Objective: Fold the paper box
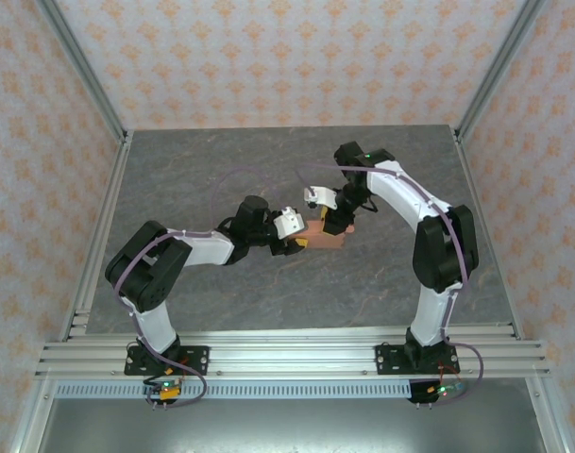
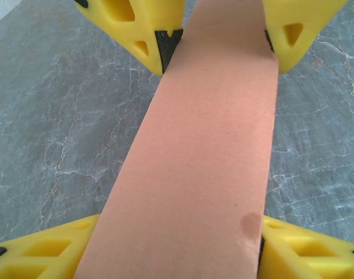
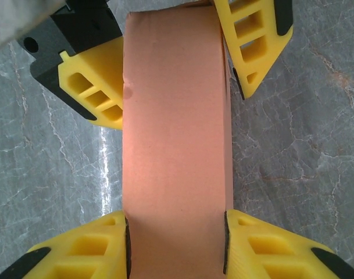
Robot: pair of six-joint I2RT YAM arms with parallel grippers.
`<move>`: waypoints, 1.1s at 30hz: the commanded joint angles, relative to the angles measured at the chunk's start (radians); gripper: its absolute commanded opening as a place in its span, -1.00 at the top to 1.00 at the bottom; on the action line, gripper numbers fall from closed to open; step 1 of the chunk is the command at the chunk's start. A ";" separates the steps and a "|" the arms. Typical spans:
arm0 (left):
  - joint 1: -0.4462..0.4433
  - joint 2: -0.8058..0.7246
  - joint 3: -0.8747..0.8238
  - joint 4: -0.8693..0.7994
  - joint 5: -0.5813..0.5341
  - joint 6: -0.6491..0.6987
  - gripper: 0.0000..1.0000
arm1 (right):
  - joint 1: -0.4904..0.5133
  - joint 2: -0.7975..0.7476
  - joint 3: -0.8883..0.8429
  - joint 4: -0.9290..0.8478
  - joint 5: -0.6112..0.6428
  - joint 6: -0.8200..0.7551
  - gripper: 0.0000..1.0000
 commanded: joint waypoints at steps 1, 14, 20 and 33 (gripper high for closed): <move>-0.010 -0.038 -0.025 0.008 0.008 0.004 -0.19 | -0.008 0.020 0.038 -0.057 -0.074 0.024 0.26; -0.056 -0.072 -0.049 -0.044 -0.058 0.035 -0.07 | -0.033 0.124 0.148 -0.166 -0.192 0.065 0.17; -0.050 -0.061 -0.010 -0.072 -0.097 -0.032 0.02 | -0.033 -0.040 0.052 0.010 -0.224 0.134 -0.02; -0.050 -0.057 0.032 -0.150 -0.098 -0.066 0.02 | -0.047 -0.664 -0.658 0.841 0.274 0.594 -0.32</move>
